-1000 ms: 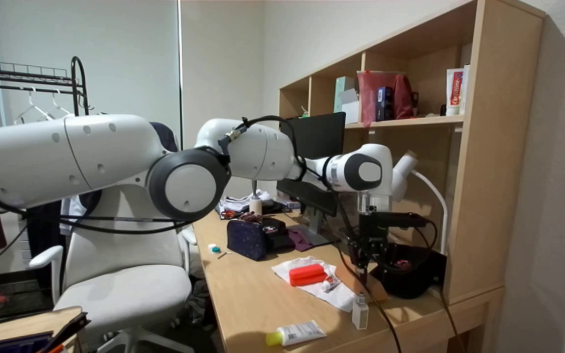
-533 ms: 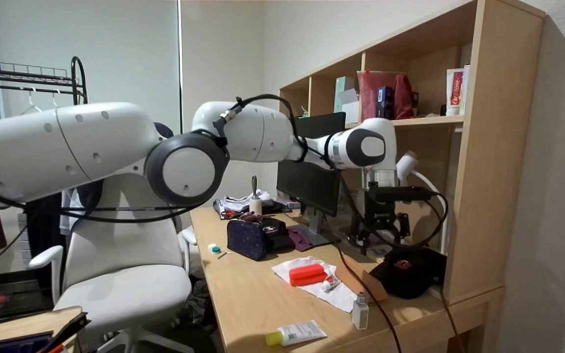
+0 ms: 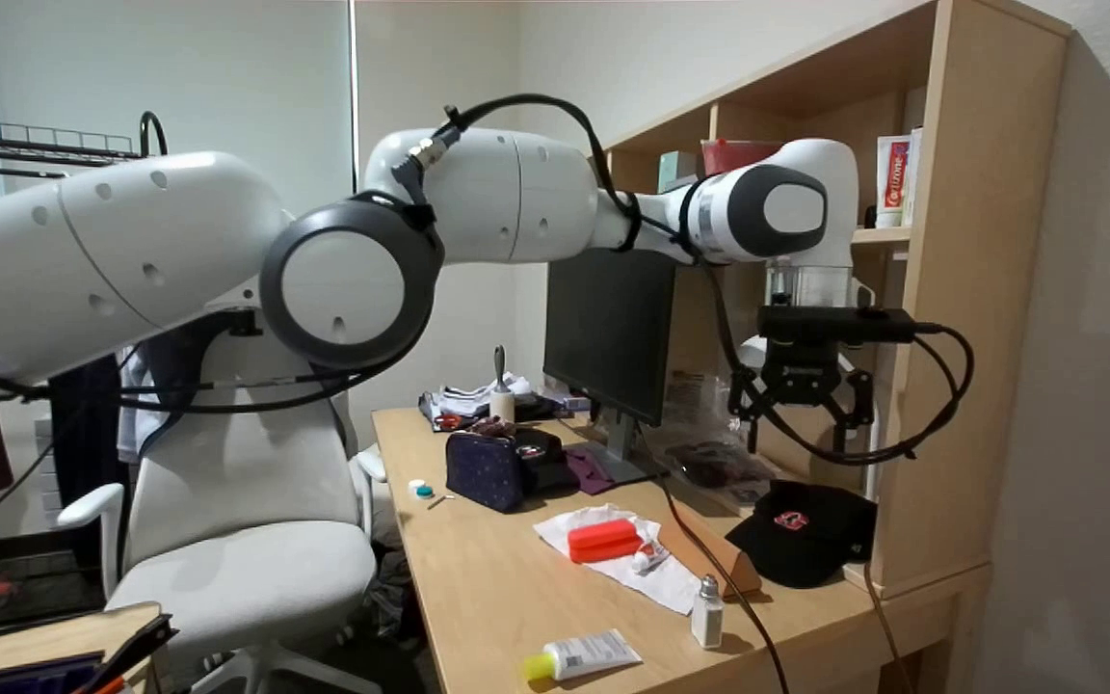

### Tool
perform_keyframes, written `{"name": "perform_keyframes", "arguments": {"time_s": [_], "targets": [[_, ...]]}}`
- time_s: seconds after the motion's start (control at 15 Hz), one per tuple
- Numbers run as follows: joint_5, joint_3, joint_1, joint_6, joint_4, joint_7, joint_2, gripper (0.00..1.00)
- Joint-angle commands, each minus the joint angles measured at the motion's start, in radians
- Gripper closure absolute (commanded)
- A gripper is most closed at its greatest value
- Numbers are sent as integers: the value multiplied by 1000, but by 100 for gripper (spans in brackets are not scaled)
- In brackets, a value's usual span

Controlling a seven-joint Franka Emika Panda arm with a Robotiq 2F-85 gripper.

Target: Change the position of the object and put it horizontally along the table

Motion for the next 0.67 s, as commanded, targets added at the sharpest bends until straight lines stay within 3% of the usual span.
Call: {"name": "perform_keyframes", "arguments": {"time_s": [0.0, 0.07, 0.13, 0.4, 0.47, 0.6], "targets": [[62, 19, -47, -12, -16, 139, -21, 0], [39, 58, -71, -52, 85, 192, 32, 0], [76, 29, -68, -13, -7, 225, -20, 0], [88, 30, -82, 1, 2, 401, -15, 0], [60, 22, -73, -3, 10, 322, -2, 0], [61, 22, -73, -3, 10, 333, -1, 0]]}}
